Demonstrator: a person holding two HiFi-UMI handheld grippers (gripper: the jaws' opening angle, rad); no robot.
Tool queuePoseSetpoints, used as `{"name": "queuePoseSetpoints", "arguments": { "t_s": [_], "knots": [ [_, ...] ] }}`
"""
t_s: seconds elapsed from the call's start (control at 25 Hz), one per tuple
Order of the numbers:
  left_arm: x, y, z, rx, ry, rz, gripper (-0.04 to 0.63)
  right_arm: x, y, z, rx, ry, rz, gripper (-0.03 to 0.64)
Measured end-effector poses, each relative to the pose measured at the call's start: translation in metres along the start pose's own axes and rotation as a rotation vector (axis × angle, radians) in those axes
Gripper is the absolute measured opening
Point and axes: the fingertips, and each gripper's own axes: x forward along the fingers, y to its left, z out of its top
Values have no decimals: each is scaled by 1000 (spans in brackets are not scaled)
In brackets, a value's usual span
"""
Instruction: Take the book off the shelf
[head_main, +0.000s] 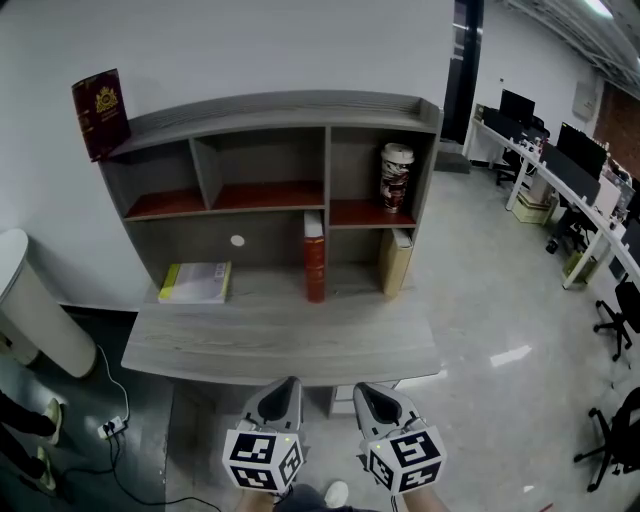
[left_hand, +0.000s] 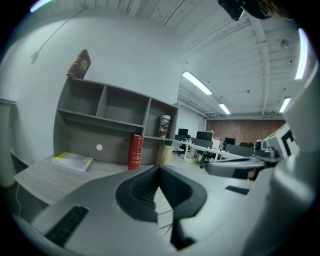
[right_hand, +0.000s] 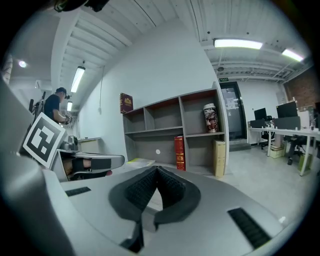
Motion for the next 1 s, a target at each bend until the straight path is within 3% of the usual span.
{"name": "queuePoseSetpoints", "arguments": {
  "t_s": [0.44,1.0],
  "knots": [
    [22,7,8,31,24,60,11,6,-21,11,9,-12,-7,8],
    [92,29,22,26,30,67,12,59,-62,12,31,18,-27,8]
  ]
}}
